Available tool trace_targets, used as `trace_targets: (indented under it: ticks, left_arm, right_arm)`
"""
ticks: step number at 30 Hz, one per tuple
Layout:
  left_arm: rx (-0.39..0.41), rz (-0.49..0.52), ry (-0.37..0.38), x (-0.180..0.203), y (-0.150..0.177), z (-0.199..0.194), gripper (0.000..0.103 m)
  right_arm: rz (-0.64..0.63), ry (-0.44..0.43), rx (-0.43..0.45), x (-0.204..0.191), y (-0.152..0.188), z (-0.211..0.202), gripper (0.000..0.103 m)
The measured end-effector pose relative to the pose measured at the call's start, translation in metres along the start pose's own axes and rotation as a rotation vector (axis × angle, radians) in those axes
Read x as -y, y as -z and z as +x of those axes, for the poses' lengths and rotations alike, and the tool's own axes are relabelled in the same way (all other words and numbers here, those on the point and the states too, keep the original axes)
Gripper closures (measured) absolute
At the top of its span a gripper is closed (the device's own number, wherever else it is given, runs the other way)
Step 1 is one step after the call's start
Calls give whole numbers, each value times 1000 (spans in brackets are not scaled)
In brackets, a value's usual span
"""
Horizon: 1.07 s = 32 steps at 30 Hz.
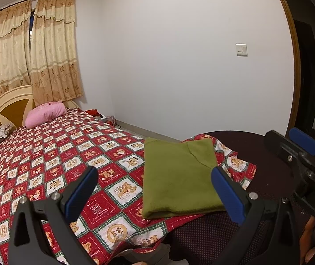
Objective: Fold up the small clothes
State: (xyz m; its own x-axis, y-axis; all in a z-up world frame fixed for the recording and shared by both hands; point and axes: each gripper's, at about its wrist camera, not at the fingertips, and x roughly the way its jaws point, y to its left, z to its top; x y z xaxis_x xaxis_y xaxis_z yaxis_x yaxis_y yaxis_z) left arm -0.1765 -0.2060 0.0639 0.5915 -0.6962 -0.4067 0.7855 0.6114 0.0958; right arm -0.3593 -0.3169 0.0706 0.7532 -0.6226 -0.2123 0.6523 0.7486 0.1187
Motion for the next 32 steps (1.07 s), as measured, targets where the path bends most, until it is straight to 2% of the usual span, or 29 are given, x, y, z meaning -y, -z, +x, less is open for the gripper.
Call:
trace_targets:
  ticks: [14,24,32]
  left_arm:
    - [-17,-3,-2,-2,3,1,0]
    - [-41,-18,39,-7,6,6,0]
    - [-95,-15,4,-7,8,16,0]
  right_arm:
    - [-1,-1,0,-2,1,-1,32]
    - [1,-4,-6,-3,2,-1,32]
    - [28,-5,-30,2,5,4,32]
